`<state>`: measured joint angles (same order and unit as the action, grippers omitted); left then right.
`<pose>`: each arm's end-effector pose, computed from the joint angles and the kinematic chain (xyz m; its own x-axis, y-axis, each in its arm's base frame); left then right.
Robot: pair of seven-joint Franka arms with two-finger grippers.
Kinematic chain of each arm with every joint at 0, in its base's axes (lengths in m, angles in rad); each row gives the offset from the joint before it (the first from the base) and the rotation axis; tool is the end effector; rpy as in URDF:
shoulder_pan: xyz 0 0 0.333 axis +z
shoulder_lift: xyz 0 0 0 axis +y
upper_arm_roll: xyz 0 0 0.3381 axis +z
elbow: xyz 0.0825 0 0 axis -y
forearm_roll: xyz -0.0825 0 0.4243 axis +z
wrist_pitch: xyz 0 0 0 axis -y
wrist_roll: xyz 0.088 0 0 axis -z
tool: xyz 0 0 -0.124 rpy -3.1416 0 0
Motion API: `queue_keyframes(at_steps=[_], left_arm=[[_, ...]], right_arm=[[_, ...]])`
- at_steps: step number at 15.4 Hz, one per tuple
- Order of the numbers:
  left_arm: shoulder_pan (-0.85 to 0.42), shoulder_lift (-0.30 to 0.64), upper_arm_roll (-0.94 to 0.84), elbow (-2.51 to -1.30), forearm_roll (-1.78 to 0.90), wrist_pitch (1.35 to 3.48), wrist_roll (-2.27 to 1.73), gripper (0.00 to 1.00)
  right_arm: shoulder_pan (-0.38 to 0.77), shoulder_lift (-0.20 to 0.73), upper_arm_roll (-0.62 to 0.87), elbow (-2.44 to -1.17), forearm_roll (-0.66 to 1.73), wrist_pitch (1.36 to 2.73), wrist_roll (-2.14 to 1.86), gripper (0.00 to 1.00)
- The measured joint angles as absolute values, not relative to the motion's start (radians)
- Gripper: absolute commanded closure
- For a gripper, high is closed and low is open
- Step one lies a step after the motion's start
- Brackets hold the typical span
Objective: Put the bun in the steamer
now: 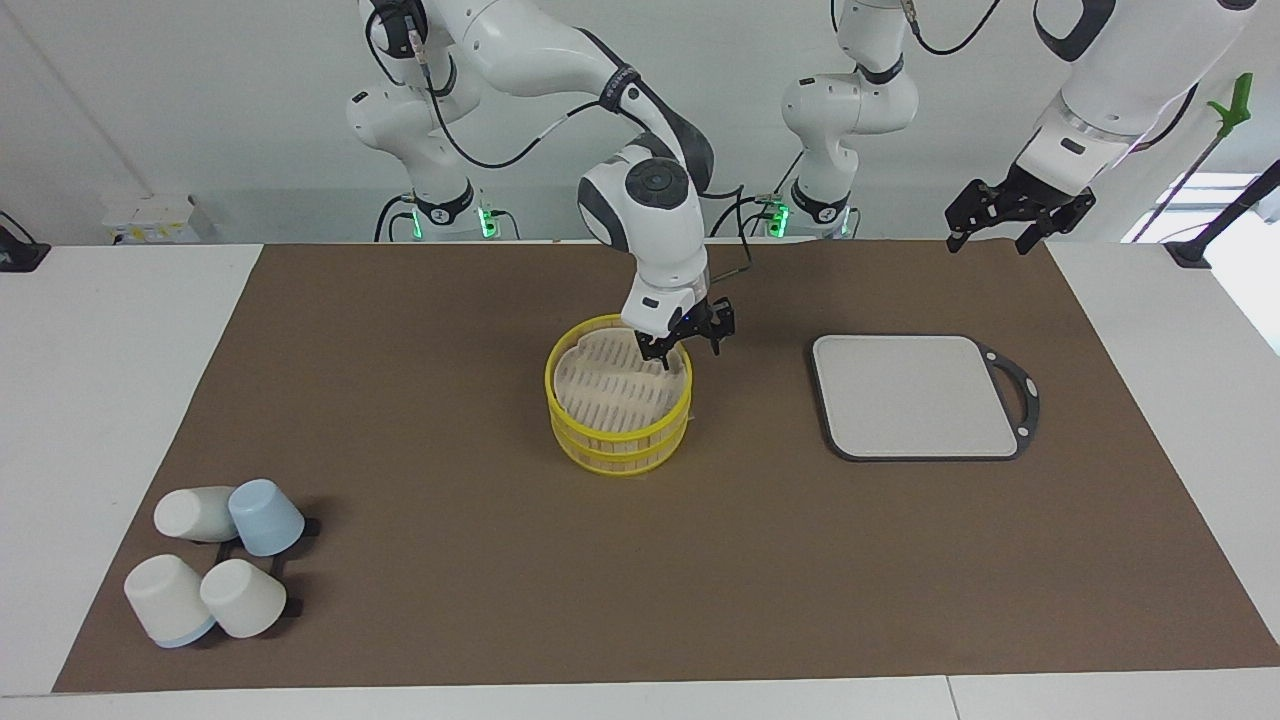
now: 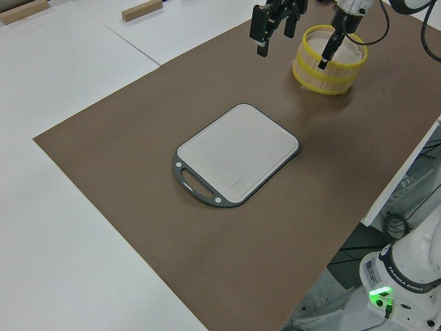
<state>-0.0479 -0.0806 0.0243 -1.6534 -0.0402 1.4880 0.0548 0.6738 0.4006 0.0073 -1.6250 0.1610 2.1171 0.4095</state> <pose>0.5564 -0.0179 0.6274 0.9933 -0.0817 -0.0822 -0.0781 -0.9959 0.0467 0.5572 0.4633 0.3852 0.9815 0.1905 0.0196 0.1911 -0.9670 -0.1686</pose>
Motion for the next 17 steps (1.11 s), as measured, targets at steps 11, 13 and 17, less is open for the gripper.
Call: queue_keyframes(at_steps=[11, 13, 17], left_arm=[[-0.048, -0.081, 0.024, -1.653, -0.04, 1.488, 0.057, 0.0], [-0.048, -0.081, 0.023, -1.653, -0.04, 1.488, 0.057, 0.0], [-0.048, -0.081, 0.022, -1.653, -0.04, 1.488, 0.058, 0.0]], right_arm=[[0.229, 0.073, -0.021, -1.58, 0.058, 1.522, 0.238, 0.0], [0.17, 0.001, -0.02, -1.594, 0.047, 1.464, 0.187, 0.0], [0.135, -0.044, -0.019, -1.632, 0.045, 1.466, 0.168, 0.0]])
